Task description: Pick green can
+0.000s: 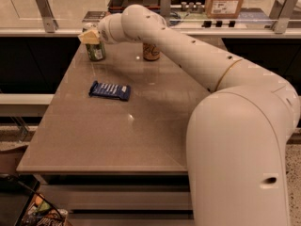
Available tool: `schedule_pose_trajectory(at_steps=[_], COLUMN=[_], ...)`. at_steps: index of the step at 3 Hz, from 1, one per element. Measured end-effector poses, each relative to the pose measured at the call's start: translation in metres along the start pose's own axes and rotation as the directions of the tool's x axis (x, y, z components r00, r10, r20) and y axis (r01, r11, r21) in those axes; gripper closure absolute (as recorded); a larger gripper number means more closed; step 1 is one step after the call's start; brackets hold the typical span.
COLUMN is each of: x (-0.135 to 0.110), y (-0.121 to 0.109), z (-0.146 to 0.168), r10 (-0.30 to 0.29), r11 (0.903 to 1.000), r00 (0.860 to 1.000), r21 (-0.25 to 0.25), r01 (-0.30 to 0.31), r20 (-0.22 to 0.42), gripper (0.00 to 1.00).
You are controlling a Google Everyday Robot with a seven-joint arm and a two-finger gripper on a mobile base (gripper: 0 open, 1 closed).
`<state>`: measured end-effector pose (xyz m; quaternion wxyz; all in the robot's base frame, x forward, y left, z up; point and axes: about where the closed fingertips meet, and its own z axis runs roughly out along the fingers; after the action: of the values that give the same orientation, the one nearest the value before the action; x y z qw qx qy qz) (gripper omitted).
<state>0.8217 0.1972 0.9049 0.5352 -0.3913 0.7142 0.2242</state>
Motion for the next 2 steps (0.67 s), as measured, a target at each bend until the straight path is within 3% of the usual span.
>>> schedule_pose_trajectory(at_steps=[2], x=[0.0015], y=[0.0037], z=[0.0037], r10=[0.001], r11=[1.0], r00=[1.0], r21=[-0.007], r01=[-0.001], r20=[-0.002], gripper=[0.87])
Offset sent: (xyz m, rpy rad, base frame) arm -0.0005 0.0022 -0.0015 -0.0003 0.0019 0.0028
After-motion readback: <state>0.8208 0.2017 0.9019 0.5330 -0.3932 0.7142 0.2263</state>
